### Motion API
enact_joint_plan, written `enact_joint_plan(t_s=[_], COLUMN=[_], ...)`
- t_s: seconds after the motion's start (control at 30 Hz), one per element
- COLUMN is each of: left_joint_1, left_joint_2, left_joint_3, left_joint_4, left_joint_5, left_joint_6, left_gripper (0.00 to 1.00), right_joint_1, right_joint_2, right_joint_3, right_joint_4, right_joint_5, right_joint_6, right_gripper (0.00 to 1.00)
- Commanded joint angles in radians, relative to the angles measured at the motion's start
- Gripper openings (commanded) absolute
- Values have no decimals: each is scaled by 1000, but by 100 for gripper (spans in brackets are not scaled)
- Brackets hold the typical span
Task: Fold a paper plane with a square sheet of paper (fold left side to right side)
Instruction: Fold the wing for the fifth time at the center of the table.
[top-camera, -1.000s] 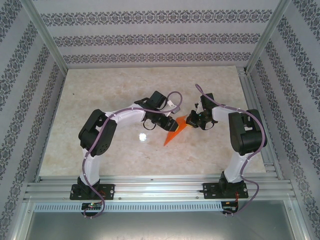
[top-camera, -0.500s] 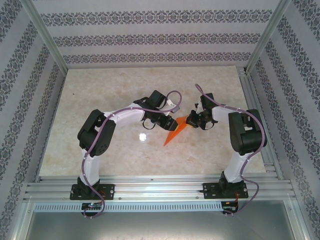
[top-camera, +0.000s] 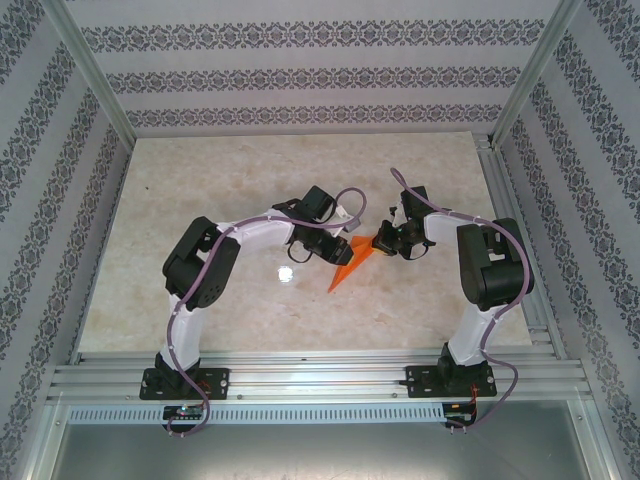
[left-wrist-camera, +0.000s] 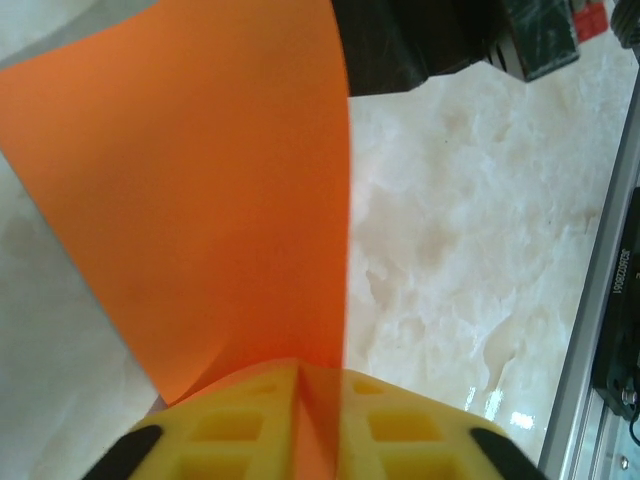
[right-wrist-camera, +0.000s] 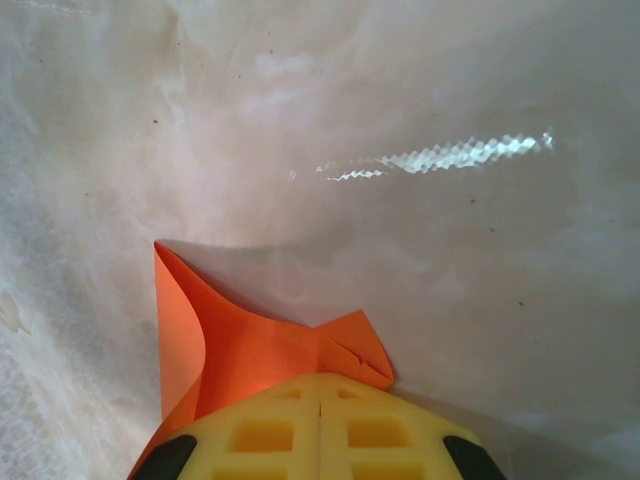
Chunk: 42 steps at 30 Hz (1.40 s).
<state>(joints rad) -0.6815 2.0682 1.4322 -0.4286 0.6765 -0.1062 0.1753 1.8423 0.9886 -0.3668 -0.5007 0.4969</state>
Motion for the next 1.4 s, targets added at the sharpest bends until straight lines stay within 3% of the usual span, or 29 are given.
enact_joint_plan(t_s=[0.0, 0.27, 1.37], left_joint_1=[-7, -6, 35], left_joint_2=[16, 89, 136], left_joint_3=[41, 87, 44], left_joint_4=[8, -9, 47], left_joint_5=[35, 65, 45], left_joint_6=[16, 28, 2], left_gripper=[11, 10, 15], right_joint_1=[20, 20, 24], right_joint_2=[59, 60, 59], right_joint_3=[-16, -17, -19], right_joint_4=[-76, -82, -102], right_joint_5=[68, 65, 73], right_joint_6=[-28, -34, -56], right_gripper=[0, 0, 0])
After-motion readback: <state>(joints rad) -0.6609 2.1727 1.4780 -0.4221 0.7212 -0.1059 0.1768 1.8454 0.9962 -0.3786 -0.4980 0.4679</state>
